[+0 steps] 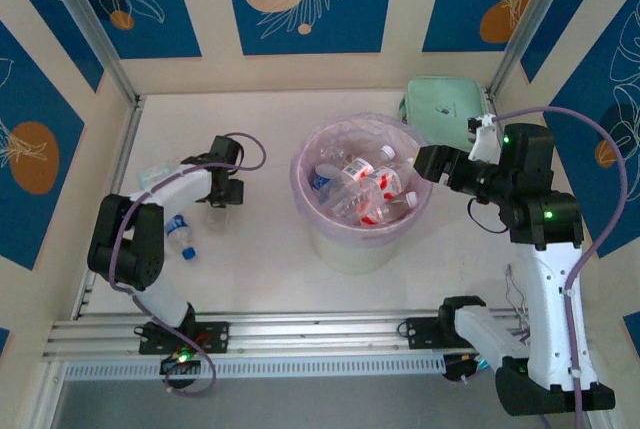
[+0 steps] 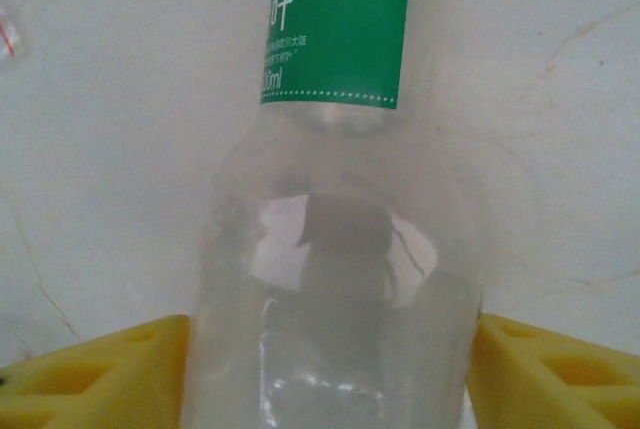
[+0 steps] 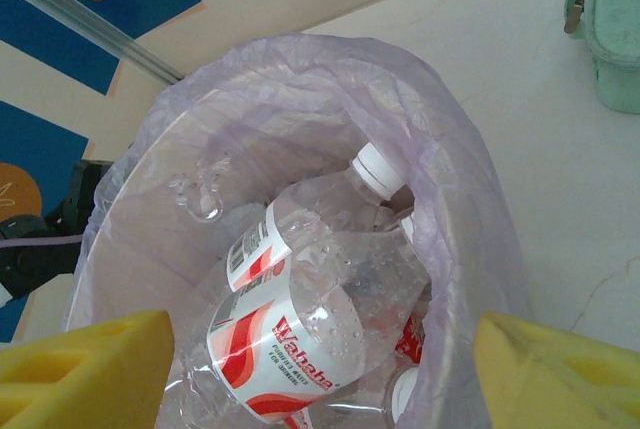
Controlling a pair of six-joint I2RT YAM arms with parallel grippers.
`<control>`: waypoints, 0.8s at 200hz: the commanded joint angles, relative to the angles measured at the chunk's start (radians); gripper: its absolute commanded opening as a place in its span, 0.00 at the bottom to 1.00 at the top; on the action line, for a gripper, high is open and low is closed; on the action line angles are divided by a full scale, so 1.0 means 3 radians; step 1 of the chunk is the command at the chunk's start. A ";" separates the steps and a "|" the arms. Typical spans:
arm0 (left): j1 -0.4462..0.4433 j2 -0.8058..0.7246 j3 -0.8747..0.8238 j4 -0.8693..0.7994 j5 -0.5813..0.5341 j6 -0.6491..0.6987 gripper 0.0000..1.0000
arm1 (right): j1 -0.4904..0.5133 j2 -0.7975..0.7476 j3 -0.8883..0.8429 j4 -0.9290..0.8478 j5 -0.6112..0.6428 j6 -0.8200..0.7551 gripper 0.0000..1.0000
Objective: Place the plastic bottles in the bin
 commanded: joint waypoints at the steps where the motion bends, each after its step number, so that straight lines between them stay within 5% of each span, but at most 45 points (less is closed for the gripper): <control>1: 0.0024 -0.0090 -0.0050 -0.0012 -0.0022 -0.0046 0.58 | -0.0018 -0.0012 -0.0003 -0.0025 -0.0076 -0.0044 0.79; 59: 0.0012 -0.0649 0.0165 -0.0366 0.0158 0.0023 0.50 | -0.0028 0.0033 0.0157 -0.0081 -0.0082 -0.0110 0.78; 113: -0.0060 -0.1529 0.1316 -0.1062 0.0793 0.0226 0.49 | -0.0033 0.0092 0.0271 0.0017 -0.0190 -0.0172 0.77; 142: -0.0385 -0.1846 0.1674 -0.0849 0.1484 0.0257 0.43 | -0.0021 0.0242 0.0513 0.0143 -0.0762 -0.0115 0.72; 160: -0.0822 -0.1966 0.1655 -0.0477 0.1568 0.0262 0.37 | 0.0103 0.0331 0.0642 0.0439 -0.1114 0.0072 0.68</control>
